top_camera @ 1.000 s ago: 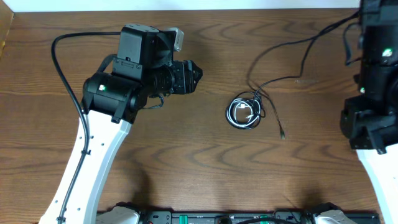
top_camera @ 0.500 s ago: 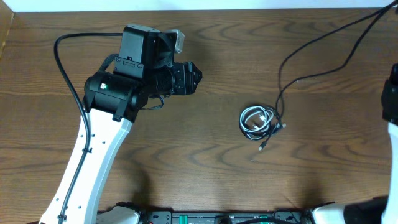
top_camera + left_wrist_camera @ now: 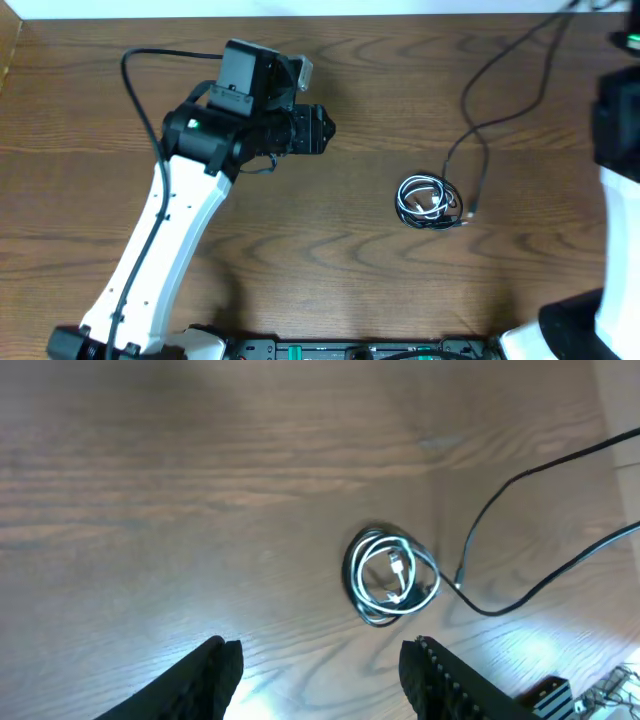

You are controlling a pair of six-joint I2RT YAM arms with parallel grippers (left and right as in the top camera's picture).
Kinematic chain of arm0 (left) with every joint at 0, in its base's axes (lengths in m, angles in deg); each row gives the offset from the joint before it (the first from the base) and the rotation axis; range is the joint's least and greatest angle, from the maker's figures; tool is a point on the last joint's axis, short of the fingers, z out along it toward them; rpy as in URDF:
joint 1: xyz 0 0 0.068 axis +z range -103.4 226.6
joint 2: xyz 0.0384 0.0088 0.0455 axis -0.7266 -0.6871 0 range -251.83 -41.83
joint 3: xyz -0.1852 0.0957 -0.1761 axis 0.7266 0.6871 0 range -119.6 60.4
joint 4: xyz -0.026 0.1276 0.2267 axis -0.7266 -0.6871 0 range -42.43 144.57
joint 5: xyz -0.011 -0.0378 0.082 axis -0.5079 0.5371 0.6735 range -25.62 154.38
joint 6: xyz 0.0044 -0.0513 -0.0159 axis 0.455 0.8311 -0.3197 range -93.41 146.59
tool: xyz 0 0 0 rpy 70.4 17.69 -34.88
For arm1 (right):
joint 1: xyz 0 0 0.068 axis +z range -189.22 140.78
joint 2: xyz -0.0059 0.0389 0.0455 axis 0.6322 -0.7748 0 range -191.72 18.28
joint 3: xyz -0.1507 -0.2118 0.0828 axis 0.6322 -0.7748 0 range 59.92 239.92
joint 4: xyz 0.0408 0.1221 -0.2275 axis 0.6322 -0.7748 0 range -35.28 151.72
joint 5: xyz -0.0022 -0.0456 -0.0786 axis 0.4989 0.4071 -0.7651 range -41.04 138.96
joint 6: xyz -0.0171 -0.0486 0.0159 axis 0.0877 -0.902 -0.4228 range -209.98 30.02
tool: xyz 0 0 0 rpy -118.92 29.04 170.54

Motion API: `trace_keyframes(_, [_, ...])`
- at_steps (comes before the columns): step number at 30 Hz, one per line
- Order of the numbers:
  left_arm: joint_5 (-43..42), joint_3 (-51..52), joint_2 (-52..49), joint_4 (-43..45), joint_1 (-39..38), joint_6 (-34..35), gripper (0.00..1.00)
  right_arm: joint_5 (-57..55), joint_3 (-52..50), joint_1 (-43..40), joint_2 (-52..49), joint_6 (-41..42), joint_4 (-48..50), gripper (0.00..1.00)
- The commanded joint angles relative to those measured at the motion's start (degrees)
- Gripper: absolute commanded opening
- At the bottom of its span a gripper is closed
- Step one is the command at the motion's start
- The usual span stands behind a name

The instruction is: Untangle cables

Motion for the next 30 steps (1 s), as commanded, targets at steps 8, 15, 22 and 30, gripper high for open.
trace_keyframes(8, [-0.31,0.50,2.29,0.76,0.00,-5.55,0.57,13.99,0.39,4.85,-7.98,3.04,-13.03,0.01])
trace_keyframes(15, [-14.73,0.50,8.33,9.75,1.60,-6.34,0.57,31.98,0.35,2.69,-8.24,9.18,-16.57,0.01])
trace_keyframes(22, [-19.41,0.50,9.79,21.86,1.70,-7.85,0.62,34.18,0.35,1.99,-8.33,24.48,-22.67,0.01])
trace_keyframes(30, [-19.39,0.50,9.07,30.12,1.68,-6.34,0.63,36.26,0.35,2.05,-8.33,36.65,-19.45,0.01])
